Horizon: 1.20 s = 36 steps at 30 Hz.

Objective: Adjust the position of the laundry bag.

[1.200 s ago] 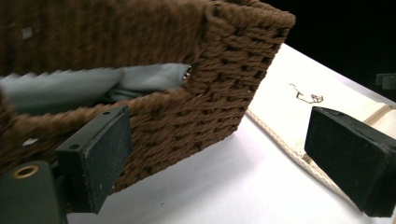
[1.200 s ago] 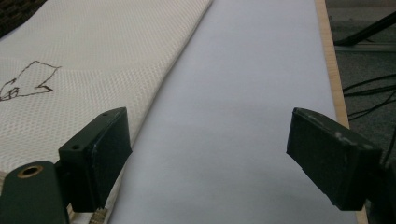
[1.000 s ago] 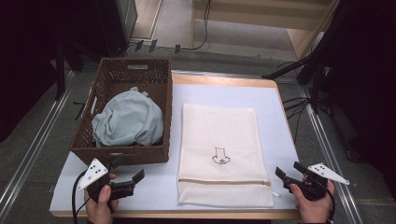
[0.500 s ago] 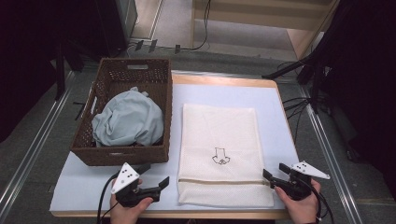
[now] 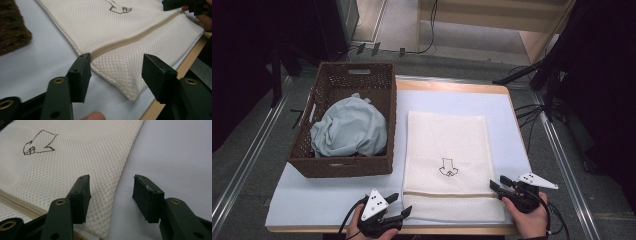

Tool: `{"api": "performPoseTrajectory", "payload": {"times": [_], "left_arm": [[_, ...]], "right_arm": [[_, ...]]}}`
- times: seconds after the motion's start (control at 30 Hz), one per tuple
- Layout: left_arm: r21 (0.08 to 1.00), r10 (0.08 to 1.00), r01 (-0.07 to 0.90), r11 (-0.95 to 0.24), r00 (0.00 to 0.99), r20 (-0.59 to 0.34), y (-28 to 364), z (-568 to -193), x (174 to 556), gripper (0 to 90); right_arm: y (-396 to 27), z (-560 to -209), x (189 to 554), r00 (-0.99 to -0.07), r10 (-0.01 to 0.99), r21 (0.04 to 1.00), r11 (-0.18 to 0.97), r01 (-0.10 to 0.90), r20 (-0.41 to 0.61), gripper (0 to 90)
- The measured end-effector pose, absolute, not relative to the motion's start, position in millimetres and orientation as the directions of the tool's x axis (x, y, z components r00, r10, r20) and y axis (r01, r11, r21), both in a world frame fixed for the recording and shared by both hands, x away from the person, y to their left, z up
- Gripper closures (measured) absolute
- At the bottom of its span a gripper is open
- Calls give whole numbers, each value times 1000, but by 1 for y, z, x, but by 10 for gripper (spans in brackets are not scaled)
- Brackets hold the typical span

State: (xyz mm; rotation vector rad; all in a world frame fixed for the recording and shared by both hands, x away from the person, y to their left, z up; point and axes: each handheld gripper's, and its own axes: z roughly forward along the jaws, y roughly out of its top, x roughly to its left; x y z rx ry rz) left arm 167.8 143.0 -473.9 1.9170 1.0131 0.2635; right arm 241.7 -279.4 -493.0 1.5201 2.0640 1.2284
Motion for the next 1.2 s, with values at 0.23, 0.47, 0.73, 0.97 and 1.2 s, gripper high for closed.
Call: {"api": "performPoseTrajectory", "payload": {"times": [0.23, 0.47, 0.73, 0.97, 1.2], "left_arm": [[767, 724, 572, -291, 655, -214, 137, -482, 168, 516], [775, 717, 530, -343, 681, -148, 134, -483, 165, 681], [769, 701, 529, -359, 697, -152, 134, -481, 170, 831], [763, 709, 543, -350, 686, -163, 135, -479, 178, 841], [772, 741, 546, -326, 655, -150, 142, -474, 190, 842]], "right_arm": [[-272, -494, 240, -368, 903, 774, 67, 630, 221, 594], [-261, -492, 238, -371, 918, 772, 136, 621, 137, 782], [-257, -488, 243, -372, 918, 752, 147, 642, 138, 874], [-254, -486, 254, -377, 916, 755, 151, 638, 136, 878], [-247, -487, 265, -375, 917, 761, 145, 632, 137, 878]]}}
